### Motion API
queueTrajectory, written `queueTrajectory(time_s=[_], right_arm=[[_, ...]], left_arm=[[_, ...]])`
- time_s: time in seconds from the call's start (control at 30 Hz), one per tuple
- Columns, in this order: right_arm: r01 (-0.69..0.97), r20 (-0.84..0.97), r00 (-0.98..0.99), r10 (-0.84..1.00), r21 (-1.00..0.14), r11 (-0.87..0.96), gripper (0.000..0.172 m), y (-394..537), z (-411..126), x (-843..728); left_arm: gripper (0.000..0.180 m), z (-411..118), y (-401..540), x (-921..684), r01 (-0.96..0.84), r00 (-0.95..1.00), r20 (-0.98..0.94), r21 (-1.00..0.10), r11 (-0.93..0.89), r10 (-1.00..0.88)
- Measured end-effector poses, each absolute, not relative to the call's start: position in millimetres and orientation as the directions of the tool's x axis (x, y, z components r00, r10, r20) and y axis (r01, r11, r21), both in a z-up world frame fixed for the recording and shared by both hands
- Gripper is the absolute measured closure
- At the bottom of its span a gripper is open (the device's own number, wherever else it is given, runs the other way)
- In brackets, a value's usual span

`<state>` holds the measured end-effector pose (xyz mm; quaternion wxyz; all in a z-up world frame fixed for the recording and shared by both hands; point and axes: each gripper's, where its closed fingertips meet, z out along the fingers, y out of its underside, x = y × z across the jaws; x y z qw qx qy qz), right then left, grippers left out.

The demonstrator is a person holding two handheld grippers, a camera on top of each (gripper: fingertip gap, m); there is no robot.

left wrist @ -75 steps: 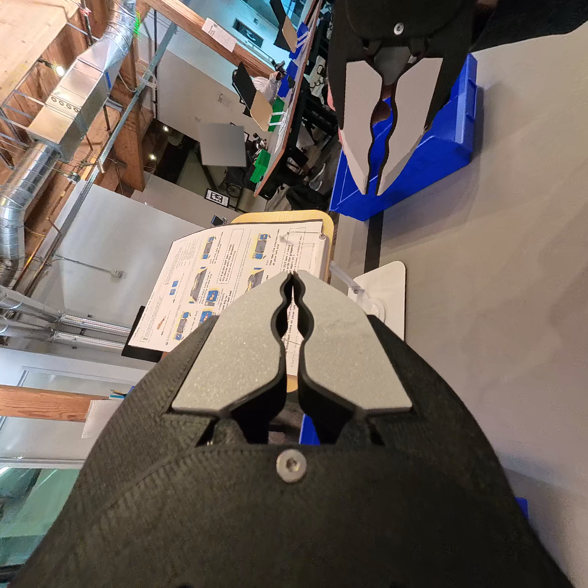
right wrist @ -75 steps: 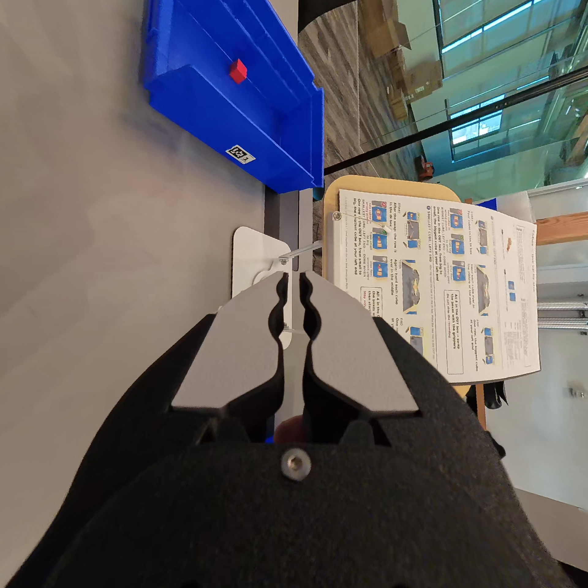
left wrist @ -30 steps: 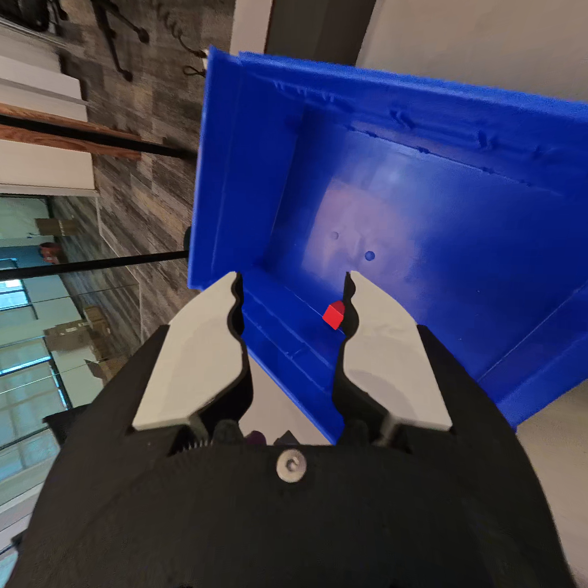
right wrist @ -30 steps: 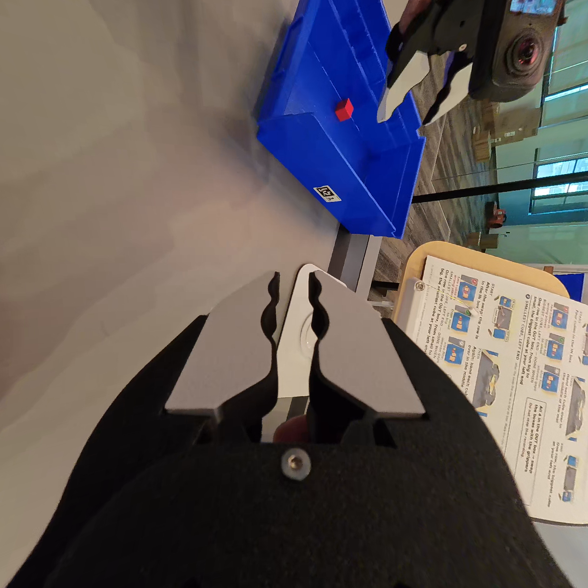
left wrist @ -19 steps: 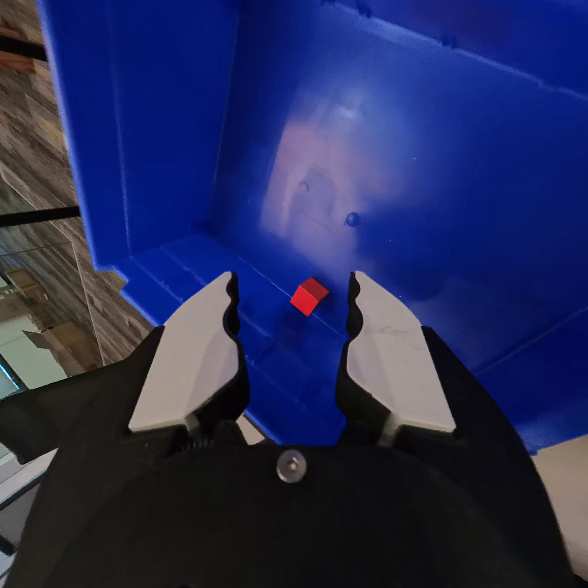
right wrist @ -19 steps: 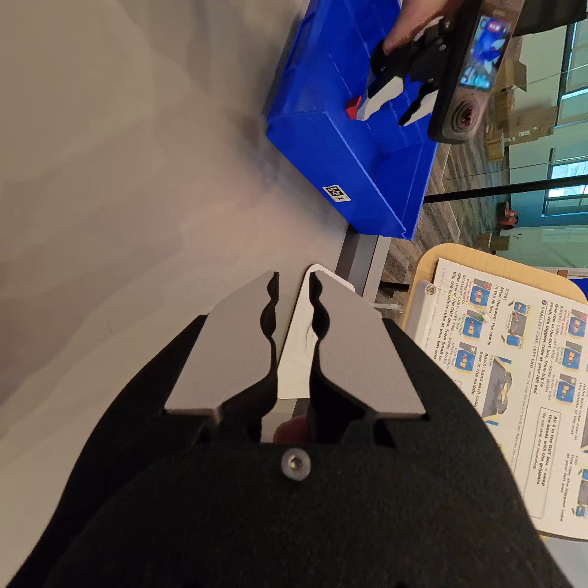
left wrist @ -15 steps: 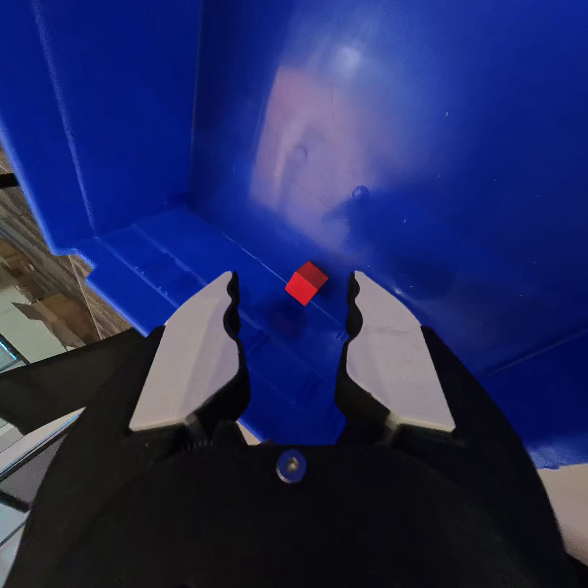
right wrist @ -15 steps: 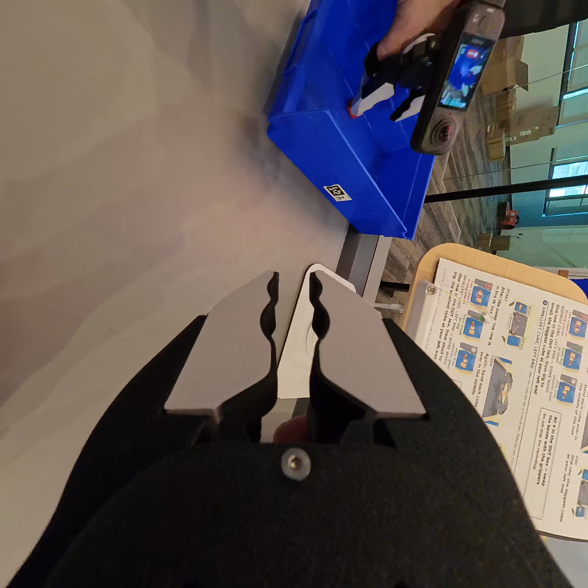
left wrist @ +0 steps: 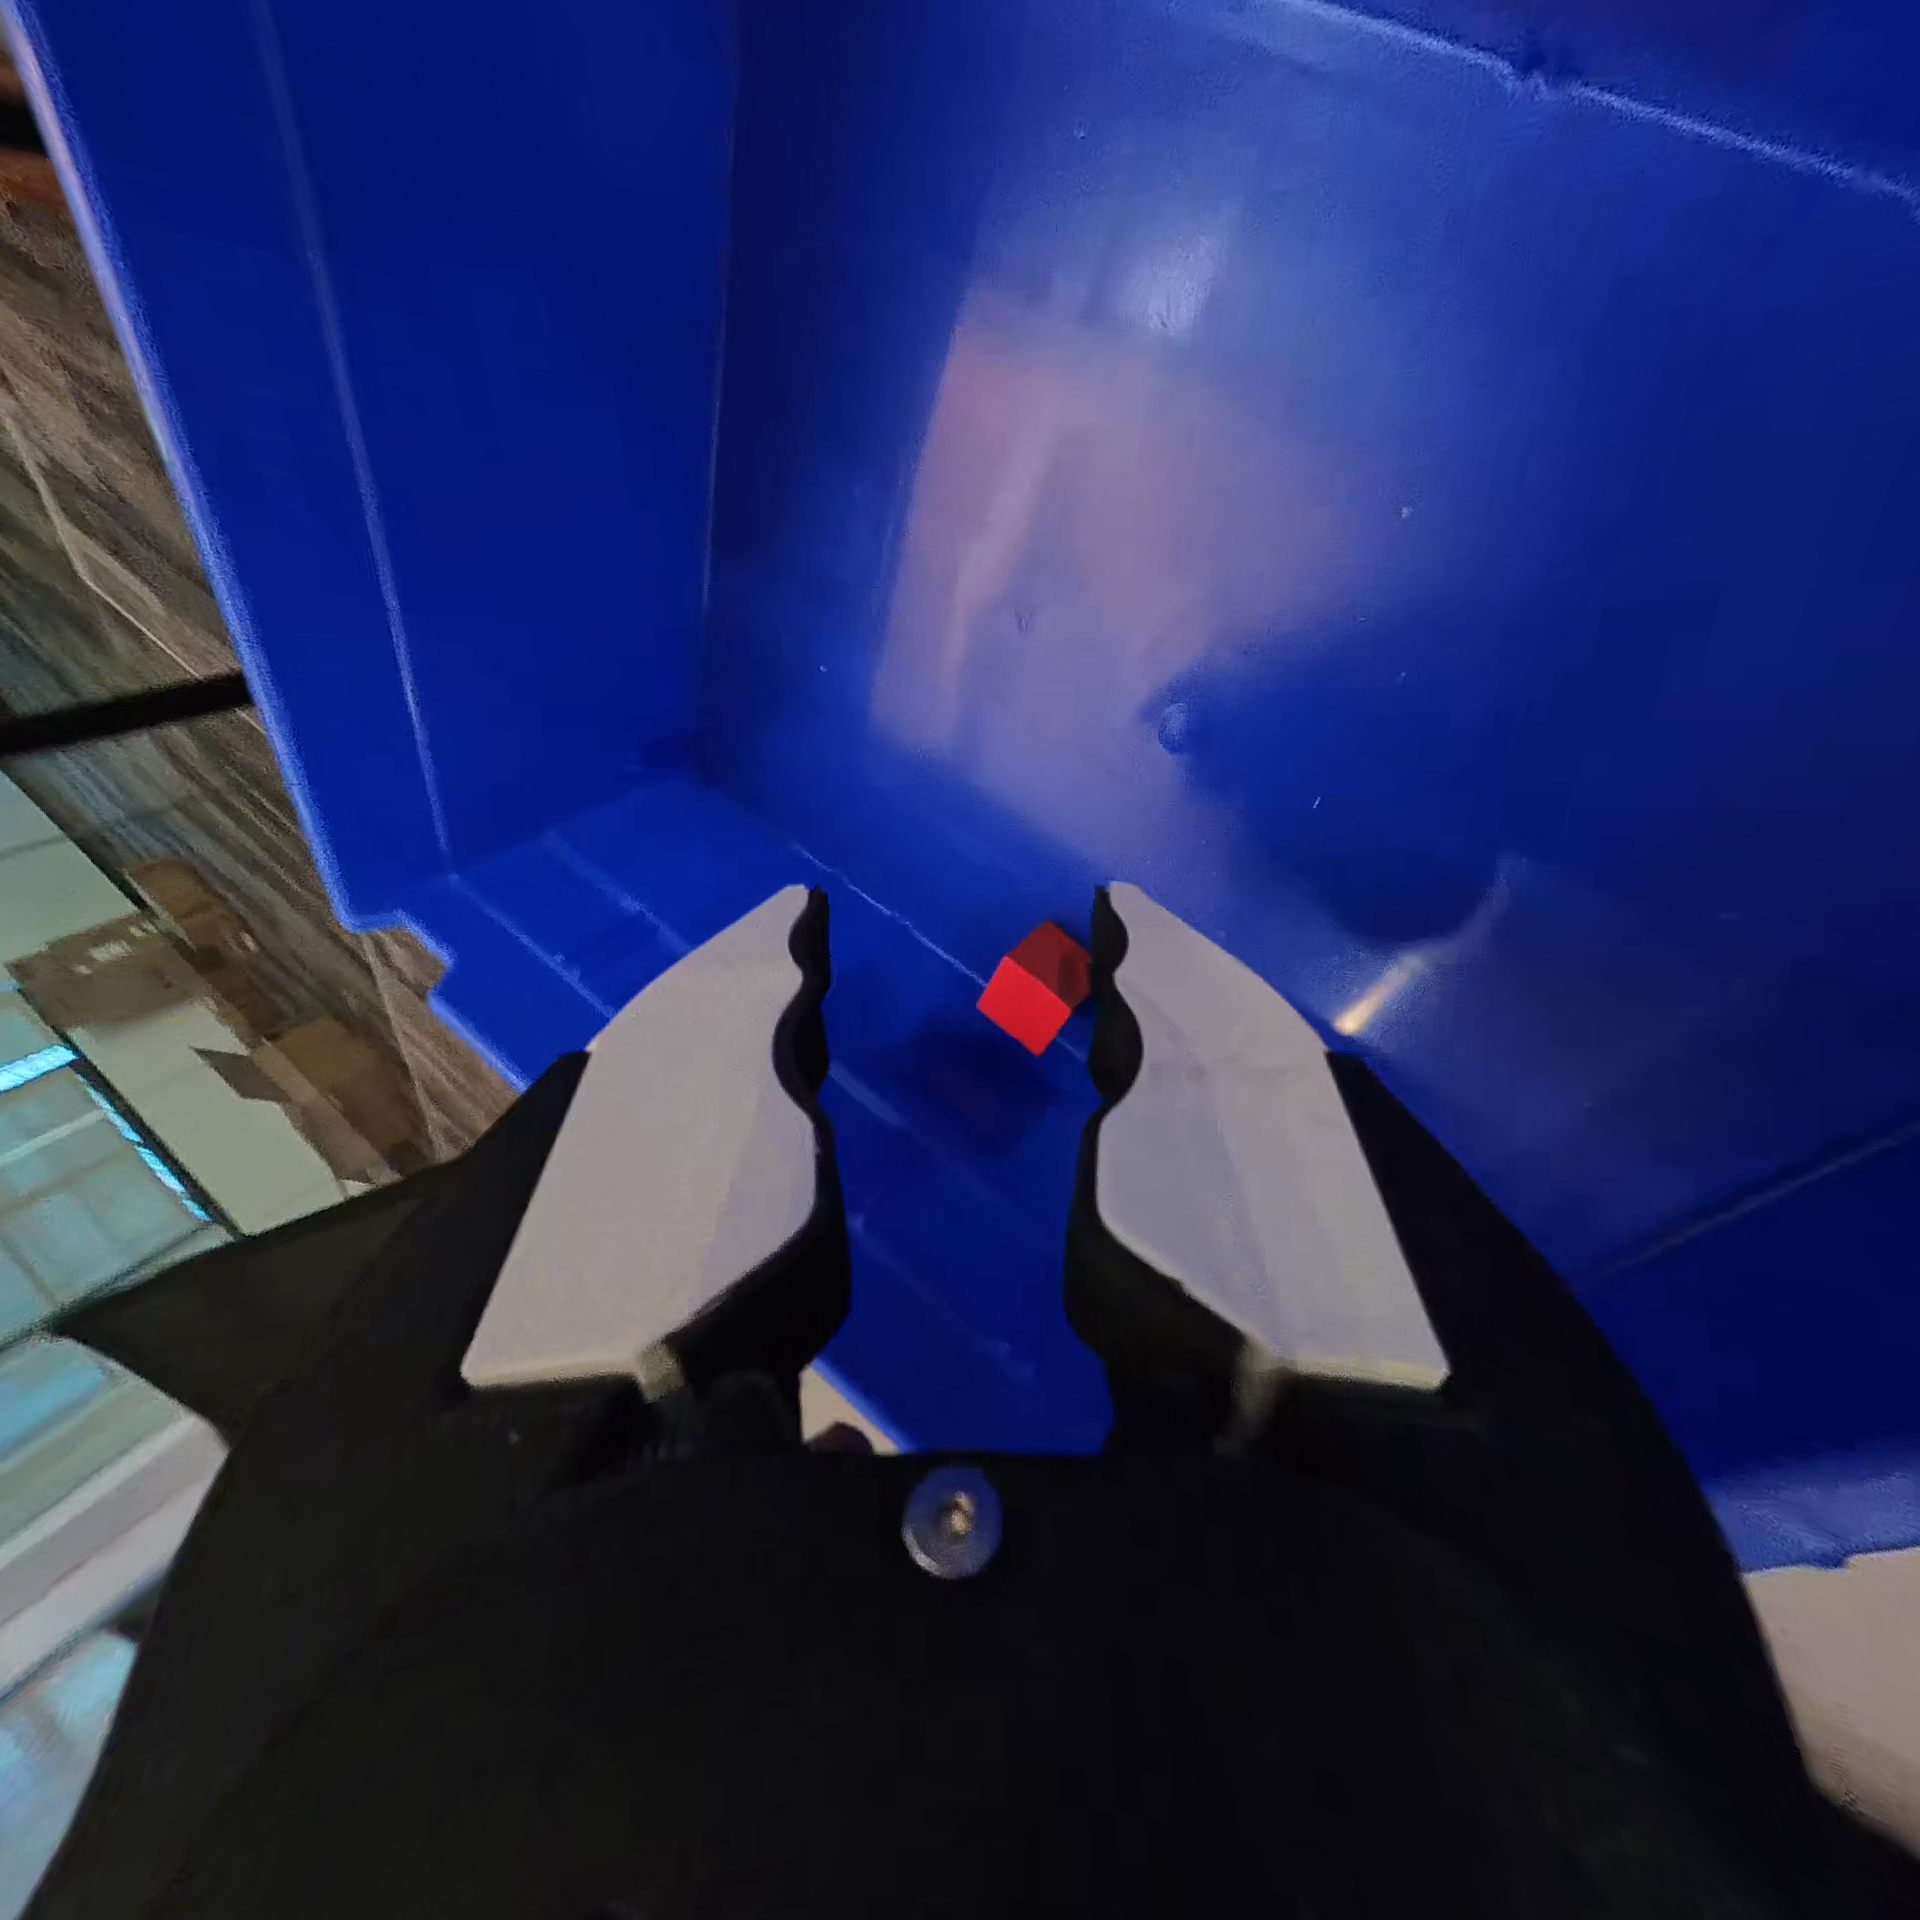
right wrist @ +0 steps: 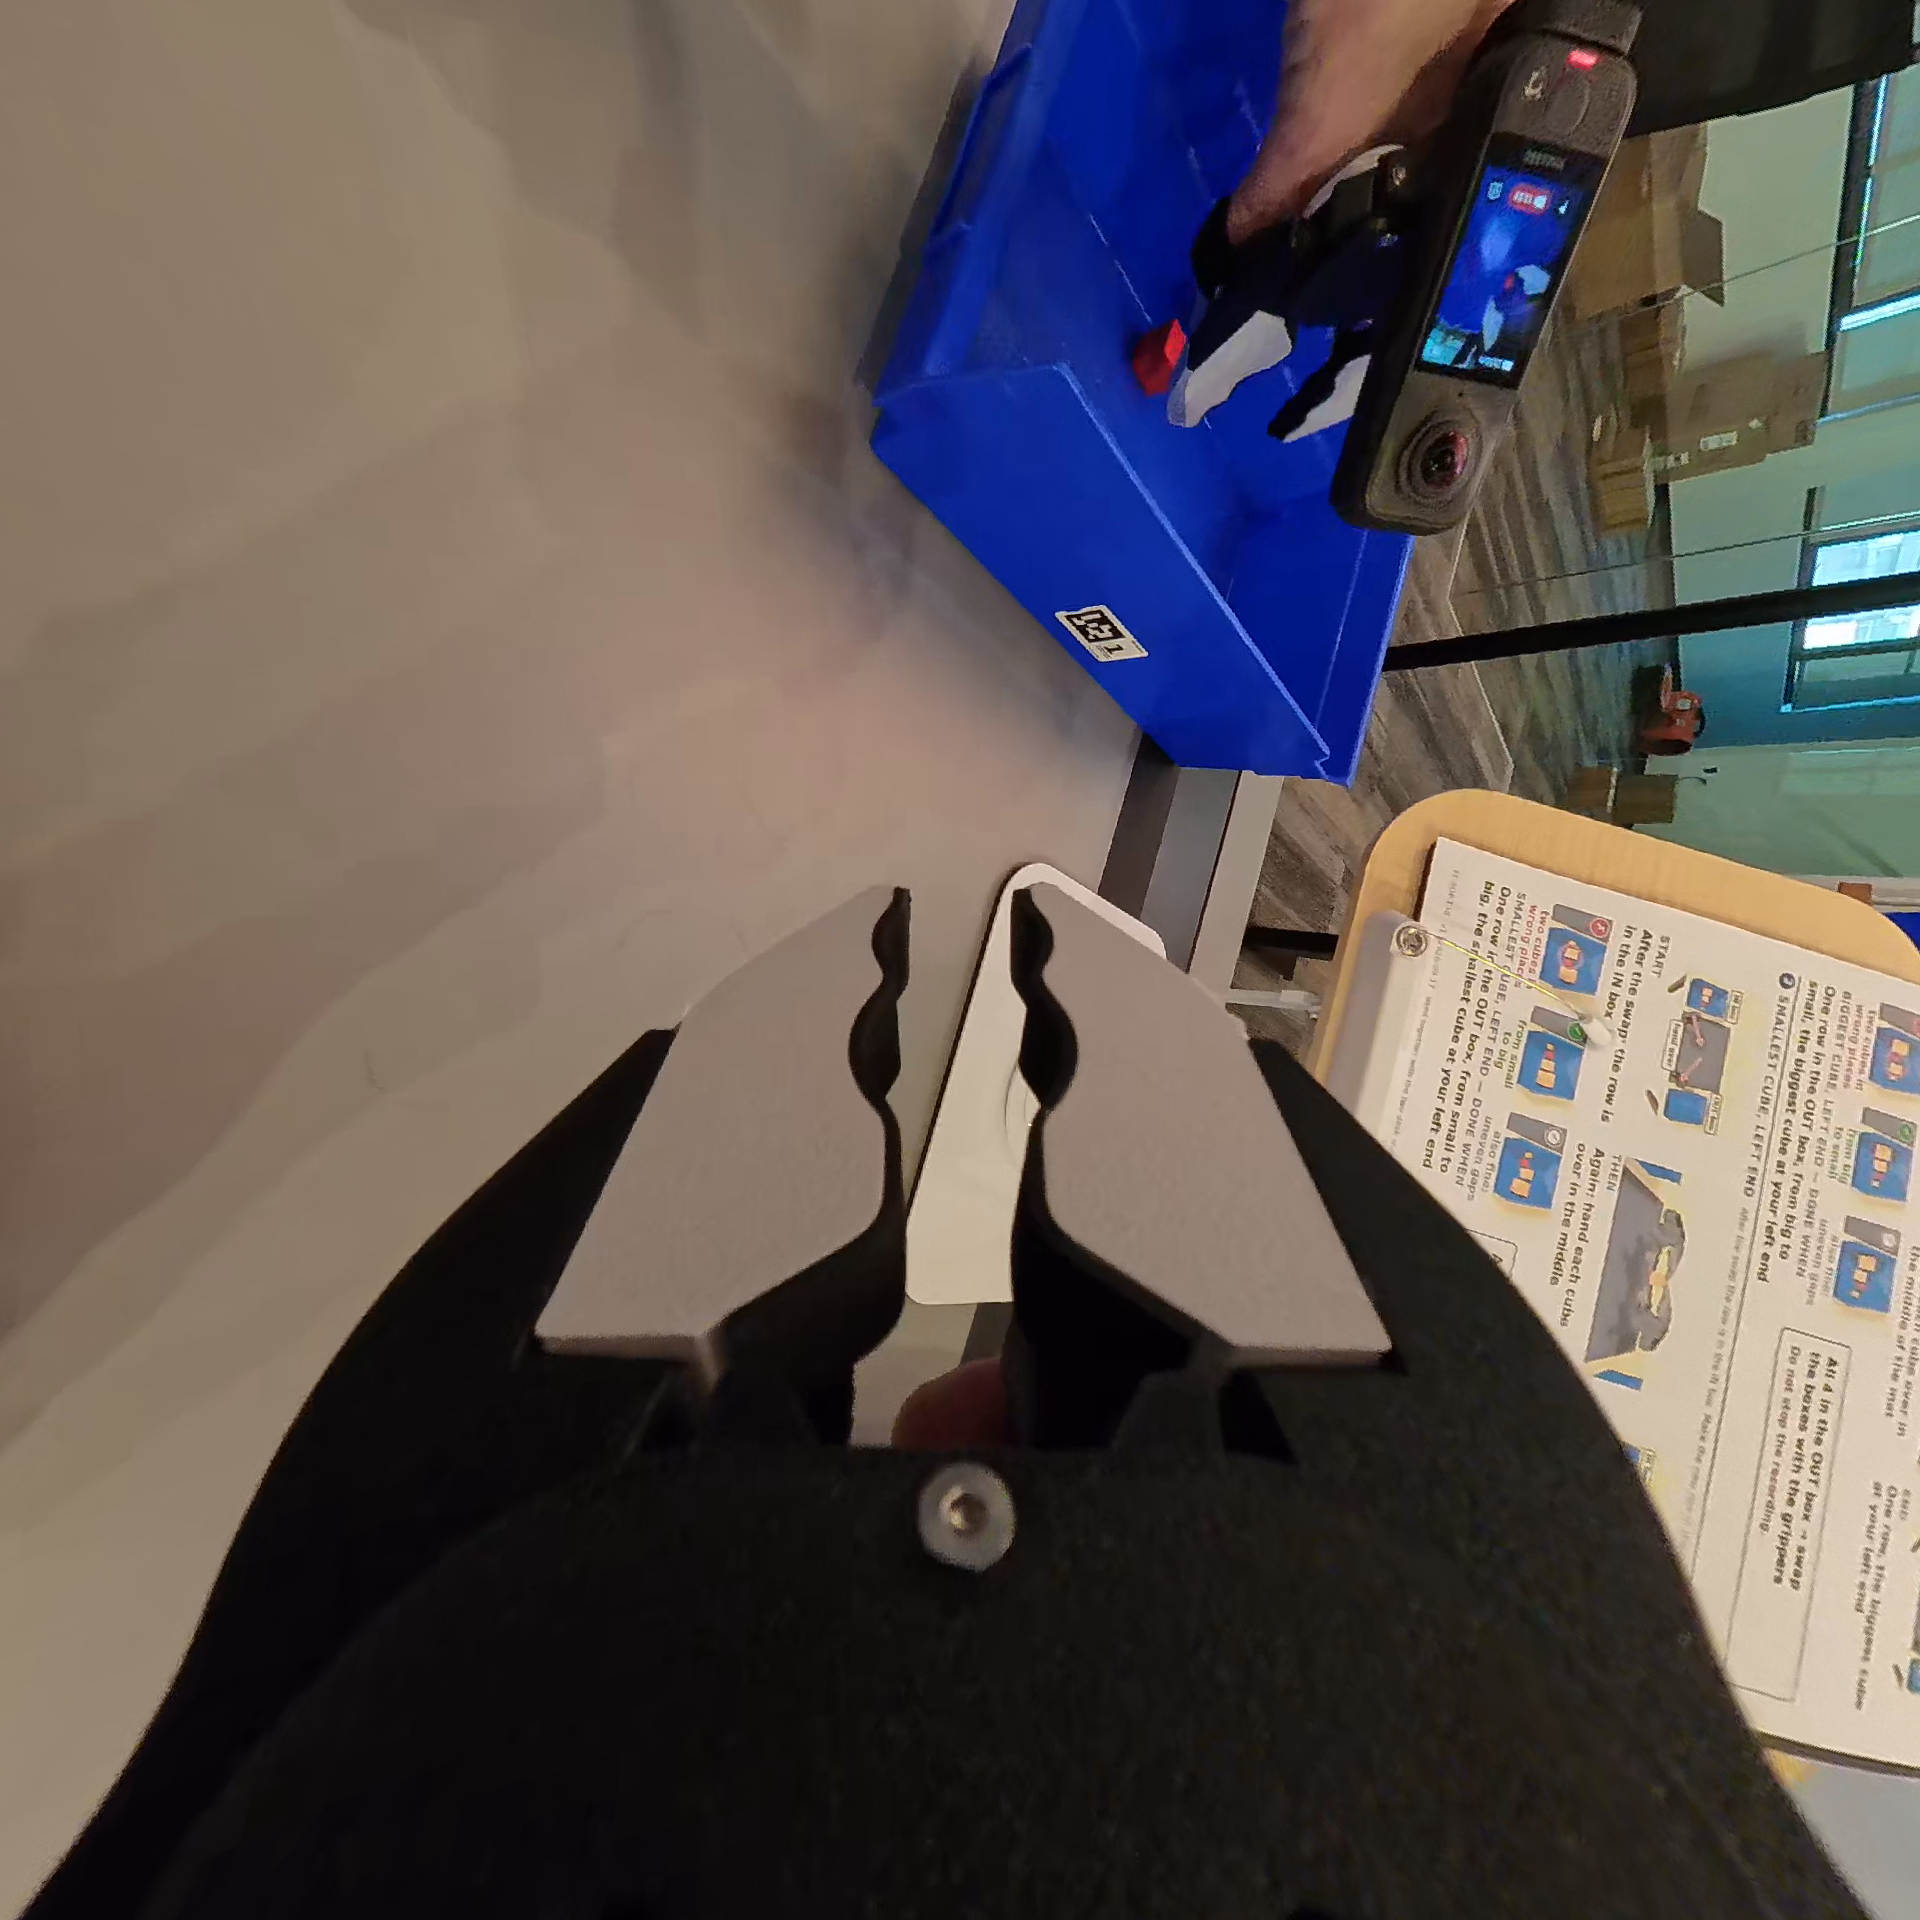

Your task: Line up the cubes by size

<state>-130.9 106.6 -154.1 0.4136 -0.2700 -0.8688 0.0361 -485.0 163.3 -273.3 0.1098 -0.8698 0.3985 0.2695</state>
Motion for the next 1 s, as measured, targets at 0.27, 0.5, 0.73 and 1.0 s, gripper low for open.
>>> queueTrajectory(time_s=[0.27, 0.5, 0.73, 1.0], right_arm=[[0.440, 0.688, -0.527, 0.499, -0.281, 0.853, 0.154, 107, -160, -133], [0.430, 0.682, -0.543, 0.490, -0.276, 0.860, 0.154, 101, -163, -135], [0.428, 0.677, -0.550, 0.488, -0.273, 0.861, 0.154, 101, -166, -136], [0.426, 0.682, -0.546, 0.487, -0.275, 0.862, 0.154, 101, -163, -134]], left_arm=[[0.128, -272, 146, -505, -0.859, 0.350, -0.447, 0.197, -0.473, -0.823], [0.132, -296, 133, -518, -0.872, 0.290, -0.337, 0.293, -0.393, -0.896], [0.141, -314, 130, -522, -0.862, 0.301, -0.260, 0.338, -0.378, -0.918], [0.156, -318, 131, -529, -0.836, 0.270, -0.250, 0.419, -0.355, -0.930]])
